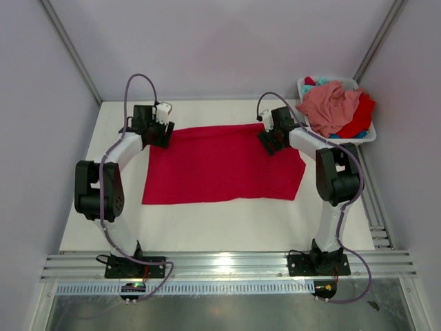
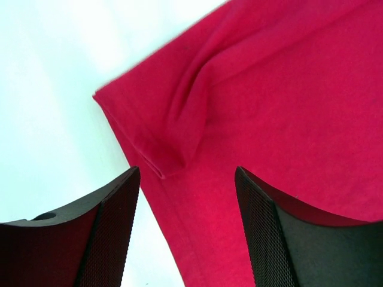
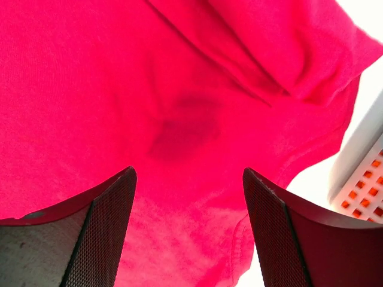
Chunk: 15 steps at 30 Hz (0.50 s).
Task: Fold and stack the t-shirts
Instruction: Fold the tshirt
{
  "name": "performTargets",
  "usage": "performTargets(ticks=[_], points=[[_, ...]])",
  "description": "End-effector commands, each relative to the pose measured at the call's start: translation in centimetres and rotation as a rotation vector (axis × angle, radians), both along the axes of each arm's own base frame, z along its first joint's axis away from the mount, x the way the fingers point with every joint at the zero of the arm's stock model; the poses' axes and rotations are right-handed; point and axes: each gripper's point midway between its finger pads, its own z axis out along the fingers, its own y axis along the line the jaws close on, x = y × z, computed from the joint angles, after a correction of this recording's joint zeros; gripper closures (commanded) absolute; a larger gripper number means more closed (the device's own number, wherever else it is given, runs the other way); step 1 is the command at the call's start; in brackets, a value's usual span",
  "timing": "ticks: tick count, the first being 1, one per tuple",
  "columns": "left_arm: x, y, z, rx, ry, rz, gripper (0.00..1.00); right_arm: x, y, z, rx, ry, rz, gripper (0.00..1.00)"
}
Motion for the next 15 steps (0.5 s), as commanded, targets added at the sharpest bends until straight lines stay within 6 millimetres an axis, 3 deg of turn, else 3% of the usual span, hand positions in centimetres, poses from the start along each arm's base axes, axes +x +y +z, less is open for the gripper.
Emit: performTargets(ticks=[1, 7, 11, 14, 15], points=[[1.2, -1.2, 1.6, -0.056, -0.031, -0.025, 0.35, 1.7, 1.4, 2.6, 0.053, -0.070, 0.029, 0.24], [-0.7, -1.3, 0.9, -0.050, 0.017, -0.063, 0.36, 0.9, 2.4, 1.7, 0.094, -0.032, 0.069, 0.24], [-5.6, -2.5, 0.2, -0.051, 0.139, -0.249, 0.35, -2.5, 3.7, 1.6, 0.152, 0.044, 0.206, 0.24], [-11.5, -3.0, -0.1, -0.039, 0.237, -0.446, 0.31, -5.3, 3.6, 2.8, 0.154, 0.029, 0.299, 0.24], [-13.9, -3.1, -0.4, -0.054, 0.305, -0.484, 0.30, -7.0, 3.3, 2.0, 0.149, 0.058, 0.324, 0.24]])
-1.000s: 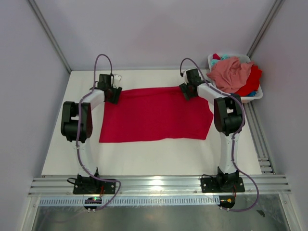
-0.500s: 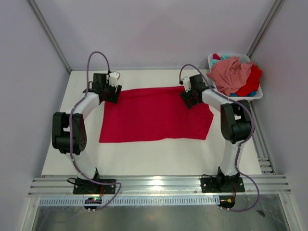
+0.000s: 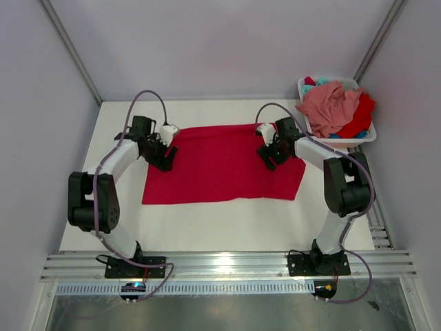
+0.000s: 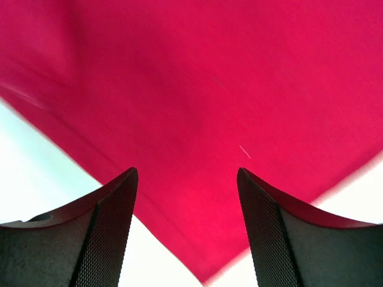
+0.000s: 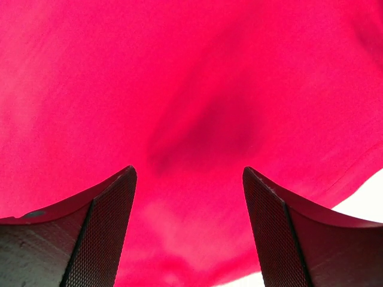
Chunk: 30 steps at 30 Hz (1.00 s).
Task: Fold and stack the t-shirts
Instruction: Fold the tshirt
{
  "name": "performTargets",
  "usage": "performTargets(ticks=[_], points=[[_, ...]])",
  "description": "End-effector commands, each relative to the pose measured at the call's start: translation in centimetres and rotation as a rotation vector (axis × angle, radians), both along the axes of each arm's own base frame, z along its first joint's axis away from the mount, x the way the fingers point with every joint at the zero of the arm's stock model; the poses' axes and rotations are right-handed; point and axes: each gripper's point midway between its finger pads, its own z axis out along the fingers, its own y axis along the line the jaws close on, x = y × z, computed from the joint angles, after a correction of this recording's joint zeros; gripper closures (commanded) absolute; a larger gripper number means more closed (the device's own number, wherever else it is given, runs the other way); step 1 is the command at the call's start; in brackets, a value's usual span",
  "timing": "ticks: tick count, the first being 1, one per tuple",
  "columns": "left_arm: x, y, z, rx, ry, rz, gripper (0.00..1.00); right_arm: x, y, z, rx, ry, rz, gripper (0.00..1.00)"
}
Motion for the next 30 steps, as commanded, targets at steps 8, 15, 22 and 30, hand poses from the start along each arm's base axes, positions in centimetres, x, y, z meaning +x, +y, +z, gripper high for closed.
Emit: performTargets(ticks=[8, 15, 22, 30], points=[[-16.9, -2.2, 4.3, -0.155, 0.294, -0.462, 0.30, -9.1, 0.3, 4.6, 0.035, -0.055, 0.330, 0.24], [-18.2, 0.0, 4.7, -0.035, 0.326, -0.477, 0.29, -11.2, -0.6, 5.7, 0.010, 0.001, 0.327, 0.23], [-15.2, -0.6, 3.1, -0.041, 0.246, -0.401, 0.27, -11.9, -0.3, 4.3, 0.033, 0.070, 0.326, 0.23], [-9.4, -0.6, -1.8, -0.028, 0.280, -0.158, 0.28, -9.9, 0.6, 2.9, 0.058, 0.117, 0.294, 0.23]])
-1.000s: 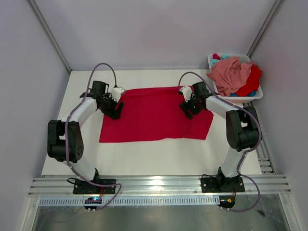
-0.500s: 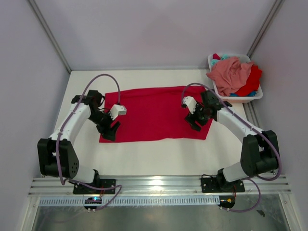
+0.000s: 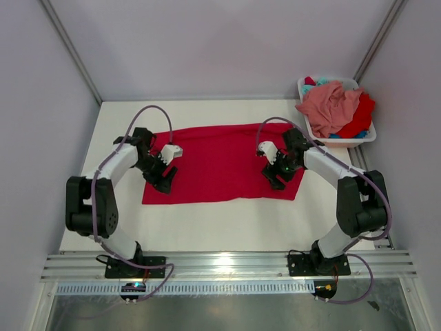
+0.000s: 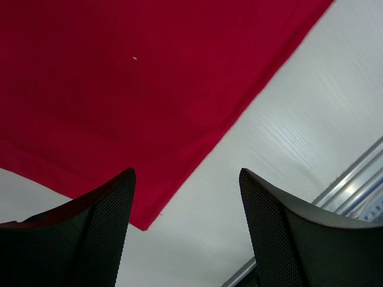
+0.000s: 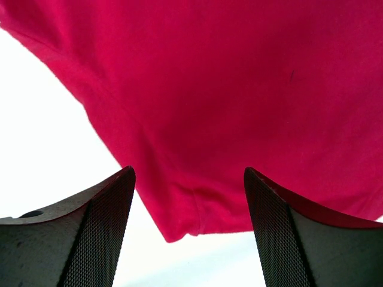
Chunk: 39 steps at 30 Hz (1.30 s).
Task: Fold and stack the t-shirts
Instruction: Fold the tshirt
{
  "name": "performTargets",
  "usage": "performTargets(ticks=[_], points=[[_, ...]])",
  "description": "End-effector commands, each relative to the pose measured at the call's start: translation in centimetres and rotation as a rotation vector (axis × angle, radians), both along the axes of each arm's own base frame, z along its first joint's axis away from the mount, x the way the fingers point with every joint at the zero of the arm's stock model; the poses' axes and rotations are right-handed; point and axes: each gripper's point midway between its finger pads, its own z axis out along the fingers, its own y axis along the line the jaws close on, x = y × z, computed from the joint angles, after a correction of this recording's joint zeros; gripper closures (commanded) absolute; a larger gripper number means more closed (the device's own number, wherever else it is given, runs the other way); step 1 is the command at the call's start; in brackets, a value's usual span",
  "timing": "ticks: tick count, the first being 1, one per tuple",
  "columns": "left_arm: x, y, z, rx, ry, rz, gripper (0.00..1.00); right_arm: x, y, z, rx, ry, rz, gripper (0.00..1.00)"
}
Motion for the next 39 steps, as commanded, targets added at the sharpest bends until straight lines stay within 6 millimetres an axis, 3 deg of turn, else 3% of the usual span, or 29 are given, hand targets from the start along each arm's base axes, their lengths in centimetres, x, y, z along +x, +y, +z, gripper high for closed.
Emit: performTargets(ticks=[1, 6, 12, 18, 23, 30, 32, 39], points=[[4.1, -0.1, -2.1, 0.026, -0.021, 0.133, 0.28, 2.0, 0.9, 0.6, 0.026, -0.030, -0.020, 0.23], [5.9, -0.5, -4.2, 0.025, 0.046, 0.224, 0.28, 4.2, 1.5, 0.5, 0.043, -0.055, -0.075, 0.22], [5.5, -0.8, -5.7, 0.026, 0.106, 0.224, 0.28, 4.5, 1.8, -1.4, 0.043, 0.000, -0.083, 0.22], [1.8, -0.3, -6.7, 0.047, 0.226, 0.142, 0.29, 4.2, 1.5, -2.6, 0.019, 0.037, -0.066, 0.22], [-2.2, 0.6, -6.6, 0.077, 0.308, 0.076, 0.30, 5.1, 1.7, -1.7, 0.025, 0.000, -0.068, 0.15], [-6.3, 1.0, -4.7, 0.068, 0.335, 0.022, 0.32, 6.9, 2.7, -0.7, 0.064, -0.019, -0.084, 0.14], [-6.9, 1.1, -4.3, 0.066, 0.320, 0.019, 0.32, 7.3, 2.8, -0.7, 0.067, -0.014, -0.095, 0.09], [-7.3, 1.1, -4.4, 0.066, 0.315, 0.021, 0.32, 6.3, 2.1, -2.3, 0.031, 0.015, -0.103, 0.07]])
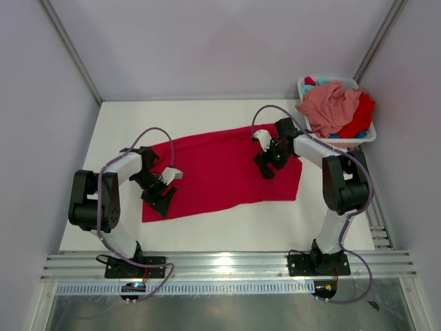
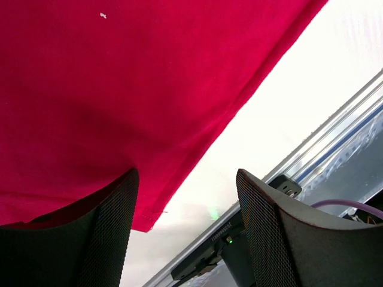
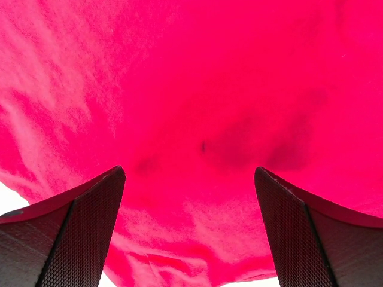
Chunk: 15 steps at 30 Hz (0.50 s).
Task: Fold and stack the t-shirts
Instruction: Fold the tshirt
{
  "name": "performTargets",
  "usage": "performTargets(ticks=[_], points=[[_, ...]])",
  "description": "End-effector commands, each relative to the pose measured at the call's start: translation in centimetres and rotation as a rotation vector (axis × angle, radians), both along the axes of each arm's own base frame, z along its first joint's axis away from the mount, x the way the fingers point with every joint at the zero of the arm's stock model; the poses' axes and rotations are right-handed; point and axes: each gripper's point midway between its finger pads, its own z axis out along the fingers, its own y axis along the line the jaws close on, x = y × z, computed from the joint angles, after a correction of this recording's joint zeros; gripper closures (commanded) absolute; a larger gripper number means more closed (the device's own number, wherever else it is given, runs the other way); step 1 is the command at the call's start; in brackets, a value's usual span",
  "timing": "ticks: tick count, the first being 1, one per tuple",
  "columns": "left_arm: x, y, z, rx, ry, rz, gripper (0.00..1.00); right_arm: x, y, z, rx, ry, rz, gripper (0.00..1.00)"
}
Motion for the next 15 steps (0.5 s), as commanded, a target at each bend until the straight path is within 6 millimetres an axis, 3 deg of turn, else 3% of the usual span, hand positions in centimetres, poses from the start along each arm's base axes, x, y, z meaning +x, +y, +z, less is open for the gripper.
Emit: performTargets(ticks=[1, 8, 15], points=[[0.3, -0.2, 0.7, -0.013, -0.031, -0.012, 0.32, -0.1, -0.1, -0.2, -0.010, -0.005, -0.009, 0.07], [1.9, -0.5, 0.7, -0.021, -0.049, -0.004, 0.32, -2.4, -2.2, -2.1, -0.107, 0.043, -0.037, 0.07], [3.4, -0.4, 0.1, -0.005, -0.083, 0.007, 0.30, -5.2, -2.7, -3.2, -0.114, 0.115, -0.056, 0.07]])
